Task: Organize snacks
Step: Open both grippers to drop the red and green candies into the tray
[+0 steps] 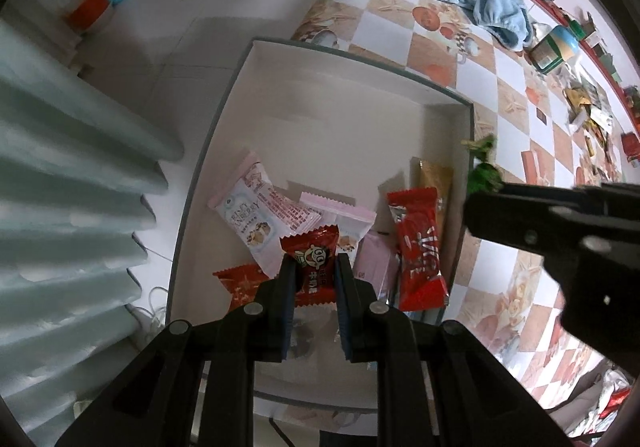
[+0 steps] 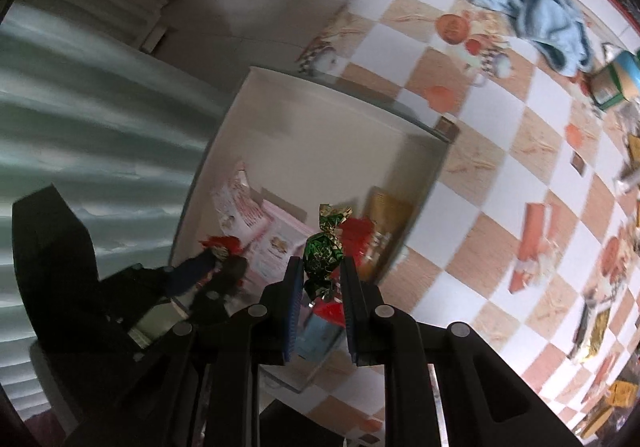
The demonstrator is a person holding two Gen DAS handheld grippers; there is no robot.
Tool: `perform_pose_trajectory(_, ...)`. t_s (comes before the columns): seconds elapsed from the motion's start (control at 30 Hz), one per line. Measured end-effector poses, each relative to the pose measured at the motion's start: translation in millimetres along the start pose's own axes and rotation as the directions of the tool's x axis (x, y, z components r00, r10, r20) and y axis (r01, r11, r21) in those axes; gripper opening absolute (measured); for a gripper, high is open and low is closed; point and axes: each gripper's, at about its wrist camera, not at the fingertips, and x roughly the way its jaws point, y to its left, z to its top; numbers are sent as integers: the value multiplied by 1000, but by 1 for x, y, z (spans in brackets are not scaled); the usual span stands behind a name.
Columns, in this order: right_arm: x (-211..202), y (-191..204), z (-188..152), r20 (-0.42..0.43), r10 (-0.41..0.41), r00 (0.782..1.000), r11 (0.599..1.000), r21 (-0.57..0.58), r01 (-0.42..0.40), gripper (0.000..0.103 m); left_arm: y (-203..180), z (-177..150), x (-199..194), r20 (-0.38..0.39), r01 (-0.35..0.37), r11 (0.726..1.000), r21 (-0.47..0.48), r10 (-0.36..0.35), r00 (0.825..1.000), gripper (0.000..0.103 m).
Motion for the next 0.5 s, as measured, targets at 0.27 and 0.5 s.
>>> perform_pose_trajectory(0.27, -3, -3, 3, 15, -18, 1000, 1000, 0, 18, 77, 7, -9, -5, 36, -5, 999, -34, 7, 999, 82)
perform_pose_trajectory(0.5, -4, -7, -2, 3, -33, 999, 999, 24, 33, 81, 3, -15, -3, 4, 2, 1000, -27, -2, 1000, 89)
